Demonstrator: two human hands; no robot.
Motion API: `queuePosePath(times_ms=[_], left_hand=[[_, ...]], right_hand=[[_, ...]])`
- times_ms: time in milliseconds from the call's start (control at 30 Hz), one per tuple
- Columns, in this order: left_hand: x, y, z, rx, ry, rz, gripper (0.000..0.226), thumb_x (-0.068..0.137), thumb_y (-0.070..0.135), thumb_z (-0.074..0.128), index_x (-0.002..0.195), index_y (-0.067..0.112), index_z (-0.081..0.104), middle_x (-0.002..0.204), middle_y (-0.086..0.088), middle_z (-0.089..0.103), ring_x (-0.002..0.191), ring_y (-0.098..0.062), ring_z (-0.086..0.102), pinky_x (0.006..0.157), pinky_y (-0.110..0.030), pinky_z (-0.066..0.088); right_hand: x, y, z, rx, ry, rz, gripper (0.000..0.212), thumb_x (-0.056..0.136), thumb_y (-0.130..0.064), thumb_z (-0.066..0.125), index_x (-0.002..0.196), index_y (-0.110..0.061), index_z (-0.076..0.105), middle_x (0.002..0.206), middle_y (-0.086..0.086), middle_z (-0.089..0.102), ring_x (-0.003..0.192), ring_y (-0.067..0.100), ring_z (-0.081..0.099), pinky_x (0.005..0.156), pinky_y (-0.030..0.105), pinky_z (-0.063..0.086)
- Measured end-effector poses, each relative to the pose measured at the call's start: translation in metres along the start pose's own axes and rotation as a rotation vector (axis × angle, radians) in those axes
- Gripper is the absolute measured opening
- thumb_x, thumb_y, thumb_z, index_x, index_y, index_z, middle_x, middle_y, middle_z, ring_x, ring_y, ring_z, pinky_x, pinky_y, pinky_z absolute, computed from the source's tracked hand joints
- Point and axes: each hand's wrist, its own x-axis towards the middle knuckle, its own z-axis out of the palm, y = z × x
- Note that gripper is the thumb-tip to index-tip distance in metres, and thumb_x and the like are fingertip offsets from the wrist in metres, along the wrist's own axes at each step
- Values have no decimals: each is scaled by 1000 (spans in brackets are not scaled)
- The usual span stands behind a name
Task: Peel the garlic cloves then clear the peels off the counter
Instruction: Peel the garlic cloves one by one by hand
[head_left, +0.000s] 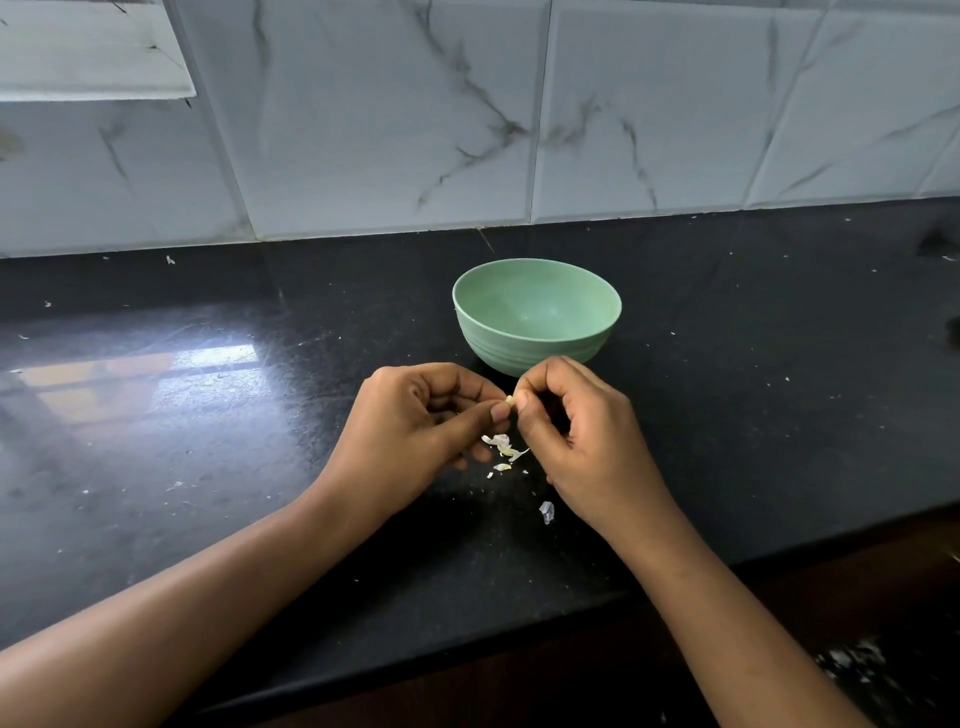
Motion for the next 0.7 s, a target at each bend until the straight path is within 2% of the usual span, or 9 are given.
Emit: queuePosePath(times_ms=[100,200,267,333,467,567,700], left_hand=[[0,2,1,-29,-5,7,3,77,16,70,79,14,70,65,-2,71,50,-10,63,47,-23,51],[2,1,0,-97,-2,-40,2,79,11,68,78,13,69,63,-3,70,48,-11,61,44,-20,48],[3,1,-1,-165,-21,-98,3,78,14,67,78,12,68,64,-4,69,46,-12,59,41,-20,46],[3,1,-1,-197,-51,-151,7,79,18,65,78,11,67,65,-3,67,44,-11,57,38,-19,43],[4,2,-1,-177,-113,-177,10,85,17,60,79,11,64,66,-1,65,41,-11,52,34,-17,38],[4,1,-1,-187,-133,-180,10,88,14,58,80,10,63,66,-1,64,40,-11,52,31,-17,36],[4,1,0,-194,-147,-164,9,86,16,59,81,10,63,66,-2,64,40,-11,52,32,-15,36]], right_hand=[[1,1,2,27,-8,-1,19,84,-30,53,77,-13,57,74,-10,54,66,13,53,56,29,44],[0,1,2,36,20,1,13,80,-21,61,72,-12,58,69,-9,54,61,12,52,54,24,42],[-1,3,1,41,60,22,9,76,-16,67,70,-13,61,68,-9,55,60,12,53,52,23,44],[-1,4,-1,94,85,61,11,75,-10,73,78,-17,65,75,-8,59,64,13,59,52,24,50],[-1,1,-3,284,12,72,32,81,-9,68,108,-27,69,93,-8,66,78,13,68,65,27,58],[-1,-1,-4,301,2,60,23,81,-7,71,103,-16,72,91,-9,70,80,7,69,65,22,56],[-2,-1,-5,307,81,69,17,77,-10,76,94,-14,74,84,-4,74,75,7,70,62,18,54]])
